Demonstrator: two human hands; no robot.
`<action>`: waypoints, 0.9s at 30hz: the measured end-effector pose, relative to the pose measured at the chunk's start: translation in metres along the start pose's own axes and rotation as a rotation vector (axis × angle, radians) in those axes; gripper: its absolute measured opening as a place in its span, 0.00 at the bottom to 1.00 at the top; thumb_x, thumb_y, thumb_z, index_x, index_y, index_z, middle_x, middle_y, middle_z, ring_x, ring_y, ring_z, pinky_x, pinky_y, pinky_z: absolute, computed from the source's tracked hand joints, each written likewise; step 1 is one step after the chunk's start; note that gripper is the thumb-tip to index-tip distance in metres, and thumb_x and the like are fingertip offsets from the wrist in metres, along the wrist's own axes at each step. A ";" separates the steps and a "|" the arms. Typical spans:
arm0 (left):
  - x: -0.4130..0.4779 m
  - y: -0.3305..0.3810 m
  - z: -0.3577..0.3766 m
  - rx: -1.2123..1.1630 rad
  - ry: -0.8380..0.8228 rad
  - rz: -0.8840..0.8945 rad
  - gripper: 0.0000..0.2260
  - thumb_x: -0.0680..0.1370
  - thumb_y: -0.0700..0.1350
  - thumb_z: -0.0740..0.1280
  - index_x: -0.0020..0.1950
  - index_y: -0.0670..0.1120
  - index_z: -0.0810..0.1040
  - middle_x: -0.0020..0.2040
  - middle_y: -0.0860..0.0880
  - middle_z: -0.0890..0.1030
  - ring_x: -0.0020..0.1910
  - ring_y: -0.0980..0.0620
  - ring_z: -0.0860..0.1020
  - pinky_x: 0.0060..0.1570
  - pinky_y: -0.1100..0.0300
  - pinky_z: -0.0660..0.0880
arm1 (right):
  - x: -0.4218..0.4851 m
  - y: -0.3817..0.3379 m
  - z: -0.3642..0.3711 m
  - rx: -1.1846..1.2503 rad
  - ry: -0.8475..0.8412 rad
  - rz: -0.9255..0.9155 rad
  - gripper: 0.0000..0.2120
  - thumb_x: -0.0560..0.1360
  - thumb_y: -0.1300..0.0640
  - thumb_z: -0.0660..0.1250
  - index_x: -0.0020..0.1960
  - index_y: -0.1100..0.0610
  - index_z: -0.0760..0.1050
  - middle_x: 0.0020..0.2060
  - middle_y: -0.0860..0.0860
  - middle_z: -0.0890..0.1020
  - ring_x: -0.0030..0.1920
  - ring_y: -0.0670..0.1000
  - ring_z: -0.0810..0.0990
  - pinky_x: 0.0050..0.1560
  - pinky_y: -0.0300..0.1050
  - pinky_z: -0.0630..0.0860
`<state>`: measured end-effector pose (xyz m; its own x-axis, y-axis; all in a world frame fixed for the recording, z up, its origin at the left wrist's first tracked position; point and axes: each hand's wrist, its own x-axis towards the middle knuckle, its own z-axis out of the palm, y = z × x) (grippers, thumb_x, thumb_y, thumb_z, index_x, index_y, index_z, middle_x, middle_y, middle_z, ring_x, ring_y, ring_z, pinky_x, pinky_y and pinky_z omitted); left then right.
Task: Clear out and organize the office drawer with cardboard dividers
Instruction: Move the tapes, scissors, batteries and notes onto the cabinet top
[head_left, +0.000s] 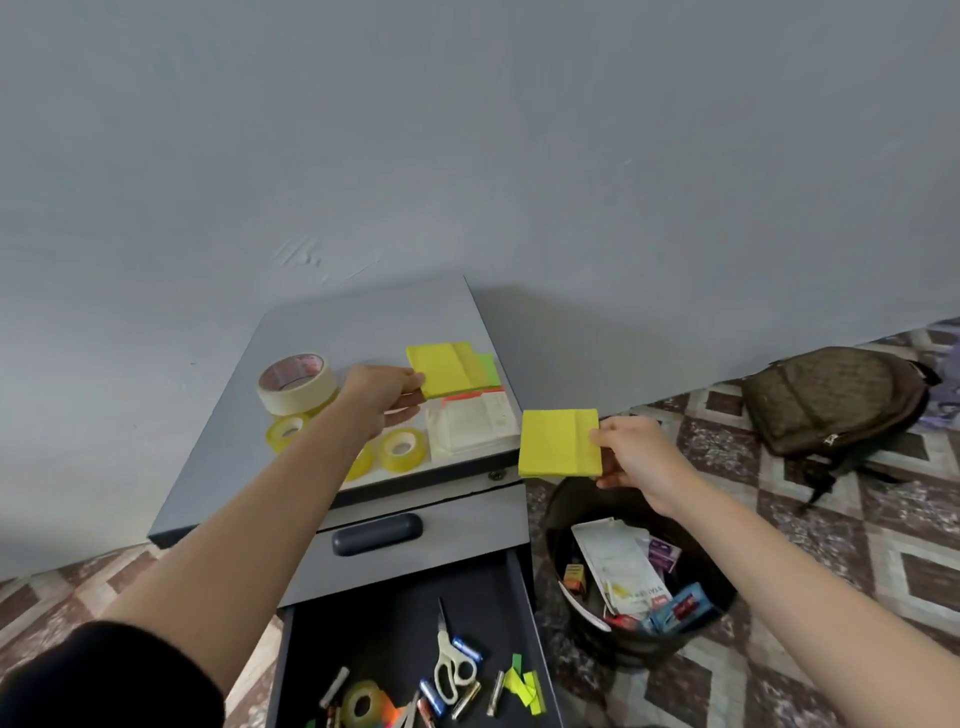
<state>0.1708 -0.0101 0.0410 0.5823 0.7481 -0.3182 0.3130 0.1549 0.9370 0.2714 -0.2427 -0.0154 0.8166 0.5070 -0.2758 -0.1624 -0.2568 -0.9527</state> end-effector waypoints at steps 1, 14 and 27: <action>0.007 0.004 0.005 0.019 0.012 -0.003 0.06 0.77 0.36 0.66 0.40 0.43 0.74 0.25 0.51 0.78 0.21 0.60 0.76 0.34 0.63 0.73 | 0.005 -0.001 -0.003 0.003 -0.002 -0.002 0.06 0.80 0.62 0.58 0.49 0.62 0.74 0.36 0.56 0.73 0.34 0.51 0.74 0.26 0.39 0.72; 0.057 0.009 0.028 0.218 0.027 -0.077 0.07 0.77 0.37 0.66 0.39 0.43 0.73 0.23 0.50 0.77 0.17 0.60 0.74 0.25 0.69 0.66 | 0.035 0.018 -0.007 0.018 -0.012 0.026 0.09 0.80 0.62 0.58 0.54 0.64 0.75 0.39 0.56 0.74 0.36 0.51 0.74 0.29 0.41 0.73; 0.067 0.001 0.028 0.317 0.071 -0.027 0.04 0.74 0.37 0.70 0.42 0.40 0.76 0.38 0.45 0.78 0.27 0.56 0.78 0.30 0.67 0.72 | 0.049 -0.001 -0.002 0.080 -0.018 0.017 0.08 0.80 0.63 0.58 0.56 0.64 0.73 0.37 0.55 0.74 0.34 0.51 0.74 0.28 0.41 0.72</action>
<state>0.2307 0.0223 0.0163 0.5200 0.7916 -0.3208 0.5521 -0.0250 0.8334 0.3130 -0.2197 -0.0280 0.8034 0.5181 -0.2936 -0.2205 -0.1991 -0.9548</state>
